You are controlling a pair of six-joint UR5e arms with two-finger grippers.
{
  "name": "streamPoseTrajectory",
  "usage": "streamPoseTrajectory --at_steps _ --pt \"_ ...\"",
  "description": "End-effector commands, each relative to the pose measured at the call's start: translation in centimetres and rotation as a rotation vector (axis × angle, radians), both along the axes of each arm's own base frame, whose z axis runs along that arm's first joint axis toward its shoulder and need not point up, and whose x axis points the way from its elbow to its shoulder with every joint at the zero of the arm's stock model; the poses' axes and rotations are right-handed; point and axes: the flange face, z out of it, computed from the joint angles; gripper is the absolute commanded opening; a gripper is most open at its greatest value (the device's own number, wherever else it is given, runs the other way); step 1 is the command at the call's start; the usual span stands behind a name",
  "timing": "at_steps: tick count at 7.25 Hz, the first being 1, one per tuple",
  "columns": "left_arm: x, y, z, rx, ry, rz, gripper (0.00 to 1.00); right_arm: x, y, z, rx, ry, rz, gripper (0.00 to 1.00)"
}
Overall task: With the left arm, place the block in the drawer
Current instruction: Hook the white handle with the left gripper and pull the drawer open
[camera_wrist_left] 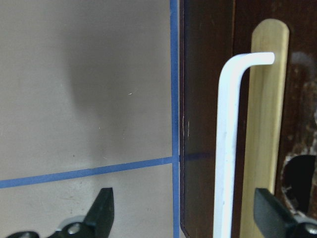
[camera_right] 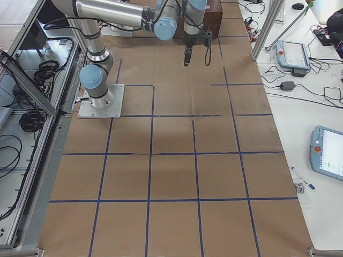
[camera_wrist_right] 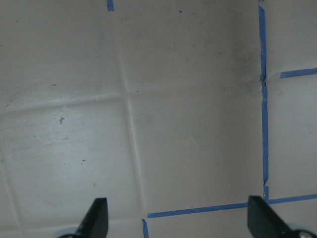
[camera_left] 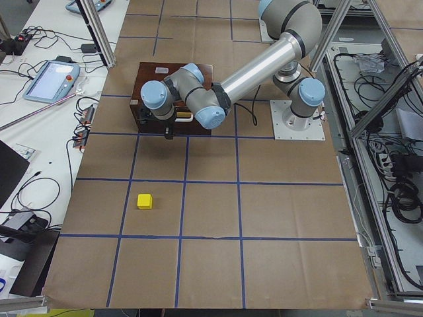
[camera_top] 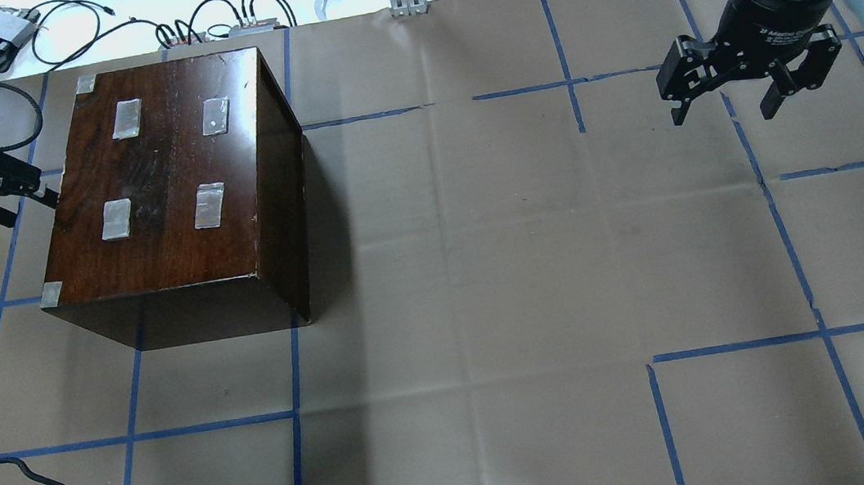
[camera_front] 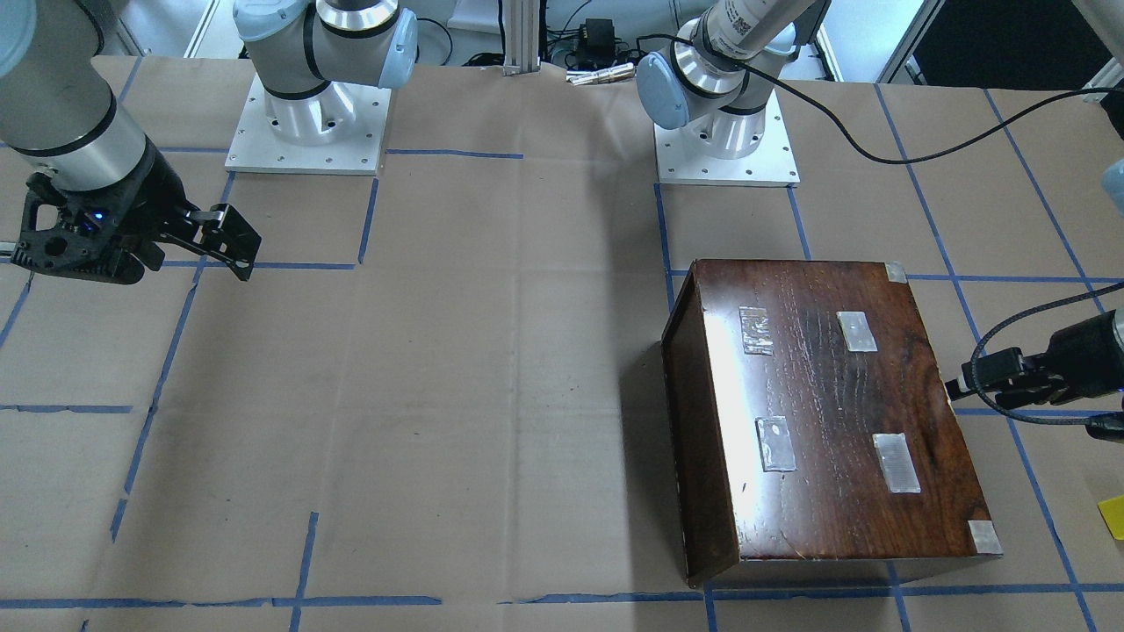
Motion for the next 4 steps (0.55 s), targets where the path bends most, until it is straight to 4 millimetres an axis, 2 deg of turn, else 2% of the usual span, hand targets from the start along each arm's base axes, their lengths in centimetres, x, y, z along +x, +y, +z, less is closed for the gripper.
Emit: streamPoseTrajectory --at_steps 1,4 --pt "-0.43 -0.03 -1.06 -0.005 0.04 0.007 0.99 0.0 0.0 0.0 0.0 0.0 0.001 1.0" --pt "-0.02 -0.64 -1.79 -0.021 0.03 0.006 0.98 0.0 0.0 0.0 0.0 0.0 -0.001 1.0"
